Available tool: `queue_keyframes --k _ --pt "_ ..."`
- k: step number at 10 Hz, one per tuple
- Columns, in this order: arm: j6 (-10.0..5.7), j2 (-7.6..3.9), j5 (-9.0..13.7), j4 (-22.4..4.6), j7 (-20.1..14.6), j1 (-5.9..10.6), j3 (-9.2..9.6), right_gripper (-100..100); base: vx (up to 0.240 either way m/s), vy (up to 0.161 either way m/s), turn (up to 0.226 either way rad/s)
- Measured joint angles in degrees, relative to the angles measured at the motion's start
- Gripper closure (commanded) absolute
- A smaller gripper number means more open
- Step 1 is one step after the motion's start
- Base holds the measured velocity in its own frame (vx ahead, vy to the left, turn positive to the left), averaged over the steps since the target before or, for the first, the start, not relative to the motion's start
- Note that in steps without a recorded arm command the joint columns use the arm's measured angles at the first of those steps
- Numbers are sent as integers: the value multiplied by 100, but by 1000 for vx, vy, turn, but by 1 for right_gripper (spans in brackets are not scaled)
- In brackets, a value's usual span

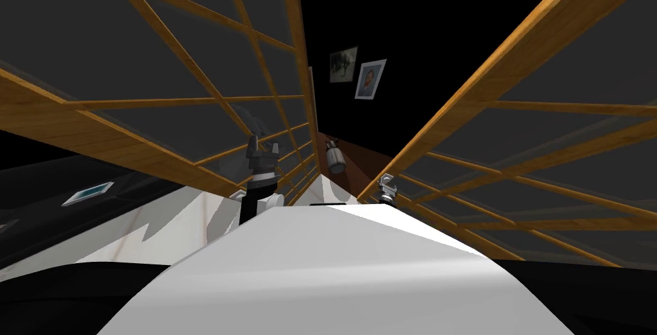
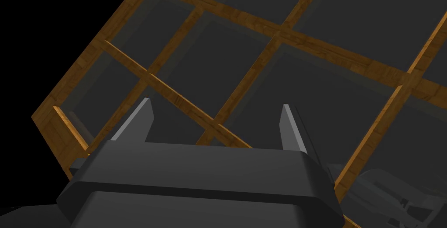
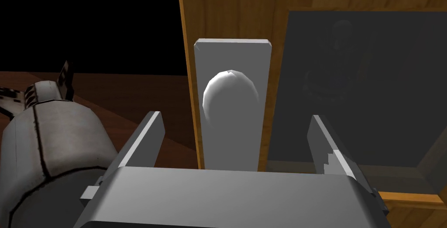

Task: Pull the door open

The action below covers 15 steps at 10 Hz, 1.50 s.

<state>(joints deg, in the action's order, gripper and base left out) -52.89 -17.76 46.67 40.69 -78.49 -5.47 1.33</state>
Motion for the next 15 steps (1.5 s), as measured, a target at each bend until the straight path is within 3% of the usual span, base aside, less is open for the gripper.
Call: queue_keyframes --k 2,4,5,11,15 --pt "25 -155 -16 45 -190 -125 8 -100 130 -5 -7" --pt "20 -270 -37 -63 -357 -131 28 -100 80 2 -15" --pt "6 -266 -37 -82 -379 -142 31 100 -14 4 5" --pt "23 -262 -39 -65 -356 -135 34 100 -26 -1 11" --pt "-24 -340 -168 -24 -503 -120 243 100 -187 23 54"
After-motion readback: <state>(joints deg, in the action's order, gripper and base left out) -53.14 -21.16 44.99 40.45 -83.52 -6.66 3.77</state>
